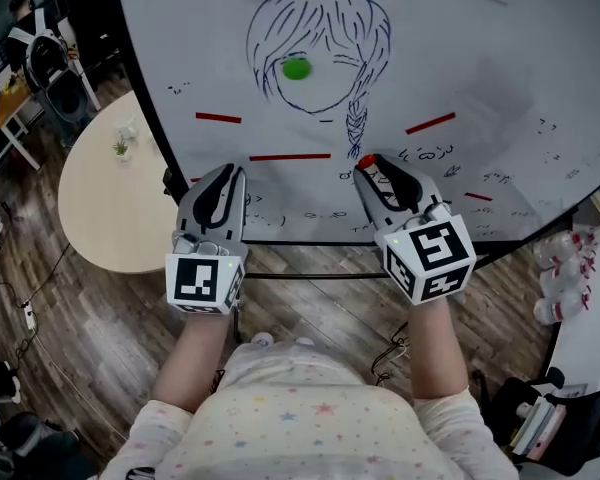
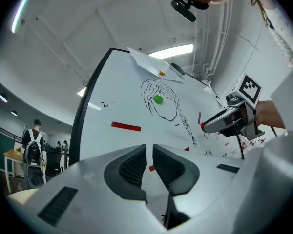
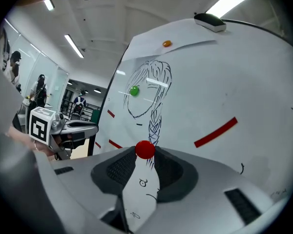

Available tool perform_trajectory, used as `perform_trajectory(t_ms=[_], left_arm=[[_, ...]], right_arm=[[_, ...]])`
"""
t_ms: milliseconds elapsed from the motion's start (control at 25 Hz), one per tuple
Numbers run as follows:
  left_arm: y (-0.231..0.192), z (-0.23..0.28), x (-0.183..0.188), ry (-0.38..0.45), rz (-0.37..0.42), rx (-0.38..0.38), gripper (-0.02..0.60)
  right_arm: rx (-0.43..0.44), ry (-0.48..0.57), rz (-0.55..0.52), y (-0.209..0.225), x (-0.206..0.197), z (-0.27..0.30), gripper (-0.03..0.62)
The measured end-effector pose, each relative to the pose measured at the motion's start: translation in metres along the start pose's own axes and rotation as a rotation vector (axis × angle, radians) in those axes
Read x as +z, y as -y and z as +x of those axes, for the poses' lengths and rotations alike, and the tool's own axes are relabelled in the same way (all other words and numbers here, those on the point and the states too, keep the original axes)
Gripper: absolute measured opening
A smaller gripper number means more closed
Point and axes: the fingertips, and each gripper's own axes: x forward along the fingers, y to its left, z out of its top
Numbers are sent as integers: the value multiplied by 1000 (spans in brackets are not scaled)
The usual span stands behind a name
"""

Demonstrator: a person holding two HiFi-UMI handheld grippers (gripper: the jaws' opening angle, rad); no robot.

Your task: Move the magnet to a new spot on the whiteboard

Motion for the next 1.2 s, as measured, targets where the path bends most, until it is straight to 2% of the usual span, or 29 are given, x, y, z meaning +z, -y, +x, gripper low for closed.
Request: perform_trajectory(t_ms=[240, 920, 1200], left_arm=[[-6, 9, 24, 37, 24, 4, 41], [-18, 29, 56, 115, 47, 3, 37], [-22, 32, 58, 127, 43, 3, 37]], right_arm=[[-8, 50, -17, 5, 28, 2, 123], [-5, 171, -114, 1, 101, 18, 123], [-57, 187, -181, 5, 118, 26, 123]])
